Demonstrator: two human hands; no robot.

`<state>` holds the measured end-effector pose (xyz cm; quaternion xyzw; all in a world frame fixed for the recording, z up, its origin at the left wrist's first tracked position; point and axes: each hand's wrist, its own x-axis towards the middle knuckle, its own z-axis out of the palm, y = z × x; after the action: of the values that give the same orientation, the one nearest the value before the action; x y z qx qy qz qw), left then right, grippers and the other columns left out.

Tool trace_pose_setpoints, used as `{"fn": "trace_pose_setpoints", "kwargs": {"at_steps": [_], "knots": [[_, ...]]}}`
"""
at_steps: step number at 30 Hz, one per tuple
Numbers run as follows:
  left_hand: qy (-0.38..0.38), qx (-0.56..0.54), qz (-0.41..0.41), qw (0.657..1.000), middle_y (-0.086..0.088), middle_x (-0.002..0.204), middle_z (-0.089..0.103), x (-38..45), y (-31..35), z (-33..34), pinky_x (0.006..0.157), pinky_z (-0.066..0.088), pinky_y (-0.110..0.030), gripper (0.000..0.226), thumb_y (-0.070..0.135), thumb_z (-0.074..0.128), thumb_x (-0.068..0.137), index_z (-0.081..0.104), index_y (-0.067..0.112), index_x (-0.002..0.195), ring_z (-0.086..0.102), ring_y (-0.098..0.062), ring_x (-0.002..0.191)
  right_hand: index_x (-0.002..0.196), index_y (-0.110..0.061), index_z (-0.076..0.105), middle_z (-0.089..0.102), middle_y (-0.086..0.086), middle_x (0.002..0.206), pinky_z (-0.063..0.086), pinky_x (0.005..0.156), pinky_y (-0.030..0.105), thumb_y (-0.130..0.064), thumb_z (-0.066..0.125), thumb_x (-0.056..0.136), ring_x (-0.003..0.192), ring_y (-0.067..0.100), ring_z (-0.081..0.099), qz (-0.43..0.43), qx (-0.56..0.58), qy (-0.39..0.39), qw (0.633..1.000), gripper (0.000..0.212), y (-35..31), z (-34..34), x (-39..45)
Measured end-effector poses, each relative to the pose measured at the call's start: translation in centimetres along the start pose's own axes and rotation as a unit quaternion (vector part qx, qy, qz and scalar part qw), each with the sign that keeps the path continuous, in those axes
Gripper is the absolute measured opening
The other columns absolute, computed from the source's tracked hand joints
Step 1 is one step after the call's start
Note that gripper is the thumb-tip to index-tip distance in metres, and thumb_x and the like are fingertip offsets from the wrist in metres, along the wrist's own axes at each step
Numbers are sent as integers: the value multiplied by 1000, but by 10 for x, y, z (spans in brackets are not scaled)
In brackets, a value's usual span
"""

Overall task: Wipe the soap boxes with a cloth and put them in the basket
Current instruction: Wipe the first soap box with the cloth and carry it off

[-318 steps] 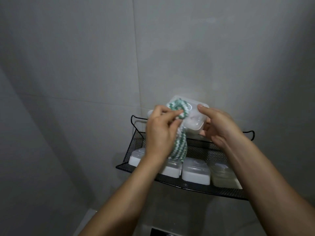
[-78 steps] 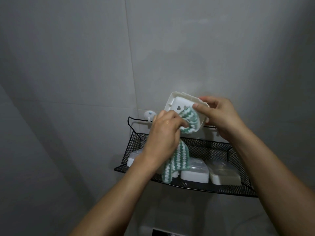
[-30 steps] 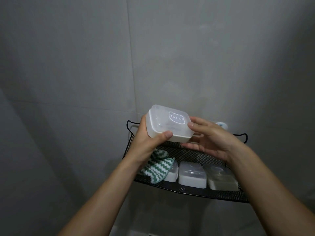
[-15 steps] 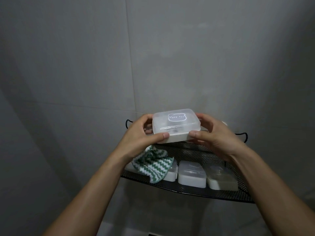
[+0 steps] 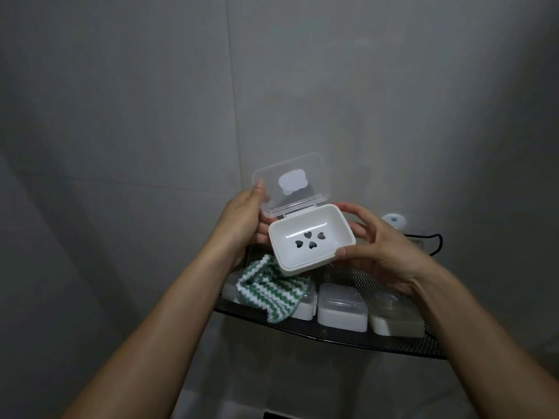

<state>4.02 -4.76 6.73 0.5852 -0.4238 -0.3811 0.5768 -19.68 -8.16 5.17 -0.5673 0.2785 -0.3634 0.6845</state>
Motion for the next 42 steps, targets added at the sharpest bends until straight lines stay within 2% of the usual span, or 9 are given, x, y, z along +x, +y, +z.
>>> {"fn": "trace_pose_setpoints", "kwargs": {"at_steps": [9,14,17,21,24,29,32,35,42], "knots": [[-37,24,1,999,-6,70,67,2,-2,0,47,49,-22,40,40,46,103,69,9,95,62,-12,54,118,-13,63,76,12,98,63,67,48,-12,66,84,89,29,74,63,38,39,996,34,-4,0,7],[-124,101,10,987,-1,86,74,-3,-7,-19,58,51,-19,28,26,71,90,68,10,112,68,-8,69,119,-3,63,73,20,111,62,72,49,-6,56,96,89,30,72,100,11,82,992,25,-3,0,8],[-128,309,4,942,-2,102,69,-8,-18,-39,77,50,-24,54,26,87,73,64,11,120,65,-9,87,107,-8,65,73,17,101,63,65,48,-3,54,97,83,29,74,94,15,93,991,16,-4,-6,6],[-177,444,-36,878,0,97,72,-21,-35,-34,81,52,-30,45,33,91,65,71,13,101,67,-17,90,101,-13,63,72,14,92,62,60,45,-2,52,97,76,25,74,85,16,107,991,16,-9,-9,7],[-117,494,-25,861,-3,88,72,-23,-44,-27,73,52,-30,23,28,83,75,69,12,86,66,-19,81,107,-13,61,71,16,93,62,58,43,-2,52,97,74,25,74,78,23,115,990,18,-11,-9,7],[36,338,30,940,1,78,73,-35,-19,-39,73,58,-39,14,29,72,85,70,17,78,71,-18,75,118,-9,61,71,16,100,61,58,42,-2,51,98,79,27,74,68,38,134,988,24,-9,-8,6],[157,357,181,903,15,76,66,-49,11,-32,59,45,-25,10,34,71,84,67,26,88,65,-11,72,117,-8,65,73,18,109,62,61,42,-3,52,98,86,30,74,64,57,128,988,24,-6,-2,7],[183,370,276,868,-1,102,69,-57,19,-7,73,48,-32,30,31,67,88,65,15,113,64,-22,88,116,-7,67,73,19,110,63,68,43,-5,52,98,90,31,73,57,75,112,989,23,-3,9,10],[118,533,275,791,2,113,63,-70,-14,45,93,40,-37,27,33,49,93,67,17,106,50,-21,108,109,-8,68,76,10,93,62,62,35,-9,54,98,78,22,74,23,91,89,992,18,5,25,14]]}}
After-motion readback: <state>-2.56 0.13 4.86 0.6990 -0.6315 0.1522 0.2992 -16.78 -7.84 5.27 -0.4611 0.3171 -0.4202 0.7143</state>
